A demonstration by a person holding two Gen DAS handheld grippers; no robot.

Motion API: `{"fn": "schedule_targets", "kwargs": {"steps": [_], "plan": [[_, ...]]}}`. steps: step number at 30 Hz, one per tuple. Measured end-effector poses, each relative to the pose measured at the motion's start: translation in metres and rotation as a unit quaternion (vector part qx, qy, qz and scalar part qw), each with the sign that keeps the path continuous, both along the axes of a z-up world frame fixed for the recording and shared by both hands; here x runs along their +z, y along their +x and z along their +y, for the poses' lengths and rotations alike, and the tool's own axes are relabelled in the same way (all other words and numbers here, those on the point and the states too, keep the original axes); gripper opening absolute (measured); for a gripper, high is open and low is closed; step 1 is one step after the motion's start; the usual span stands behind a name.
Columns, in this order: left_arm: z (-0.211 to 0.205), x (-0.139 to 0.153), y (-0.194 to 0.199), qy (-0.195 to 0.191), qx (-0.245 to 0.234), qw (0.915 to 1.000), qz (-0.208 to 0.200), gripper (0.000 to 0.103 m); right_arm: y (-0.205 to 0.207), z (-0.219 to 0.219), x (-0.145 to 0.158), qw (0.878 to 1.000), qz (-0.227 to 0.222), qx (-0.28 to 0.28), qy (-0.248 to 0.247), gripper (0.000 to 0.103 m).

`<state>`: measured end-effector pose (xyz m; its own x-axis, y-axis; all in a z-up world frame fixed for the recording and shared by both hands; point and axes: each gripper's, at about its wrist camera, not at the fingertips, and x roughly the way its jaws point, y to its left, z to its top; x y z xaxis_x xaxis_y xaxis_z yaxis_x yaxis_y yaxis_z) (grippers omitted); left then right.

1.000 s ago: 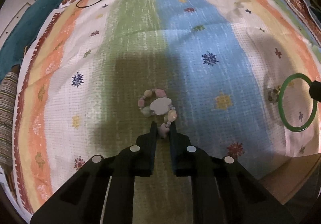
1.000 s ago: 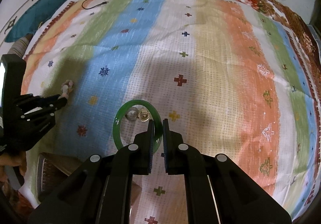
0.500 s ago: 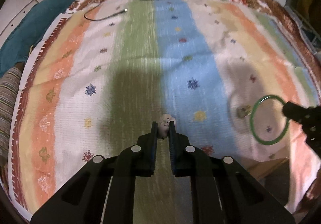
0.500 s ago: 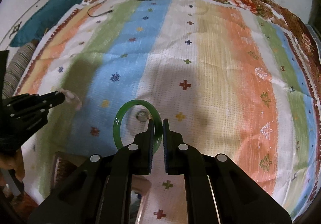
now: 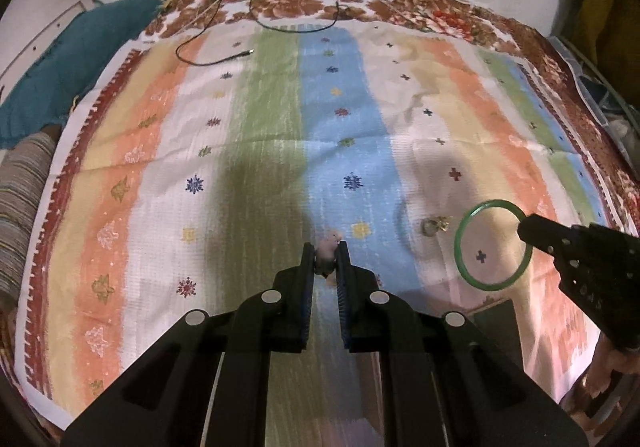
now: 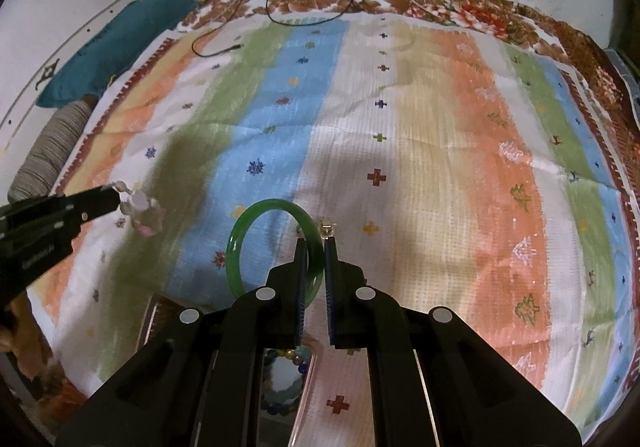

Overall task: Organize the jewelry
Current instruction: 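Lift both held items and carry them over the silver tin, then open both tools above the tin to drop bracelet and bangle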

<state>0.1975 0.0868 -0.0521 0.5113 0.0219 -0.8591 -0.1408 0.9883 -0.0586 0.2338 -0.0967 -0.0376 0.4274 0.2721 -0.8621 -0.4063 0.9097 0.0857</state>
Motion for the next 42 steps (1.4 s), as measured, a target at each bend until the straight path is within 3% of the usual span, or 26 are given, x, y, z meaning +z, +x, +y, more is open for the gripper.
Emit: {"fn": "schedule_targets", "kwargs": {"steps": [23,42], "plan": [[-0.043,0.048,-0.053,-0.005,-0.042,0.9973,-0.059,0.01,-0.06,-0.002,0.036,0.998,-0.052,0.035,0.011,0.009],[-0.066,0.067,-0.099,-0.016,-0.062,0.9929,-0.1,0.01,-0.098,-0.019,0.038,0.997,-0.052,0.047,0.028,0.009]]}}
